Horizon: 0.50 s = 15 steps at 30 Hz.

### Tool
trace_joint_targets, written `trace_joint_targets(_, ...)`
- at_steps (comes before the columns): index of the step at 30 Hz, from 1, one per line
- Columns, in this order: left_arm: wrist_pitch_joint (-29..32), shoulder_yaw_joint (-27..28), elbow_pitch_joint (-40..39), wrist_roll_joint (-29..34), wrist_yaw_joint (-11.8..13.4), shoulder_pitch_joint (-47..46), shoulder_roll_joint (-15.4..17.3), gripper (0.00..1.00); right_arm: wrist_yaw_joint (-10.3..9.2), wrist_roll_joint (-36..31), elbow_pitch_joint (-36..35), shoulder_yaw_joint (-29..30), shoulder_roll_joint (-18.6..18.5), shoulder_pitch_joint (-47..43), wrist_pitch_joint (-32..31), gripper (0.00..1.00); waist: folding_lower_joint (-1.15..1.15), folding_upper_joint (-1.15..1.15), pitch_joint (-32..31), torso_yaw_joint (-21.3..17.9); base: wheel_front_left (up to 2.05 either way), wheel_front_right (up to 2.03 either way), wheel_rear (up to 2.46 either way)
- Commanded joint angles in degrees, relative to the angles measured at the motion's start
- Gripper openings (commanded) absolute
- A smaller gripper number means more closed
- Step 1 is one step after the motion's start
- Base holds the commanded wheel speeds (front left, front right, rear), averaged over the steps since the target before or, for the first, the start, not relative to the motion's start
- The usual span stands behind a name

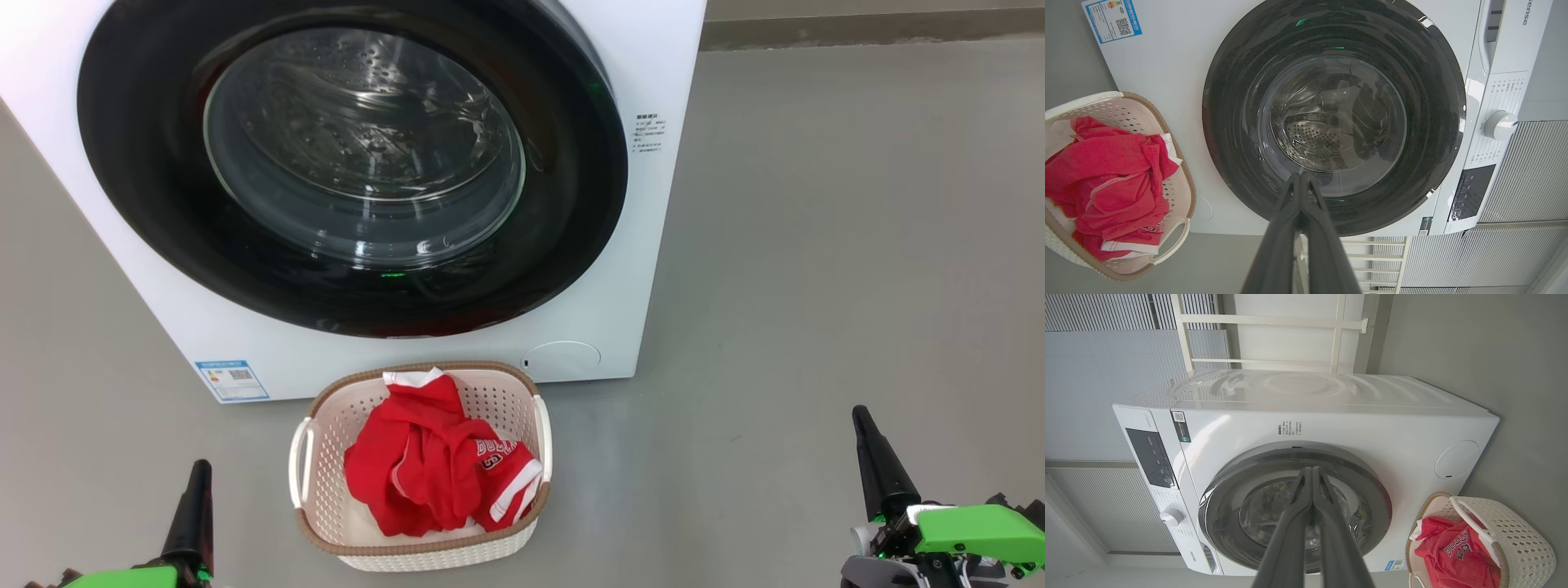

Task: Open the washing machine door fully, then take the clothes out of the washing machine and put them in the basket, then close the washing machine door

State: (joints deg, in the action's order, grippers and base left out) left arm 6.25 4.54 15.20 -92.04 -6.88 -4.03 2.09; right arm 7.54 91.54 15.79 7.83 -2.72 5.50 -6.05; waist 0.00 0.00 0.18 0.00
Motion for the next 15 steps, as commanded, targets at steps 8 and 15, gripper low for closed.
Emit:
trace_joint_targets(8, 0.2, 2.0, -1.1, -0.1, -0.6, -2.2, 0.8, 0.00, -0.05, 0.6, -1.8, -1.3, -0.2, 0.7, -0.4, 0.00, 0.00, 0.00, 0.0, 0.0, 0.00, 0.00, 0.00)
trace_joint_targets(15, 0.2, 2.0, -1.1, -0.1, -0.6, -2.2, 0.8, 0.00, -0.05, 0.6, -1.8, -1.3, -0.2, 0.7, -0.4, 0.00, 0.00, 0.00, 0.0, 0.0, 0.00, 0.00, 0.00)
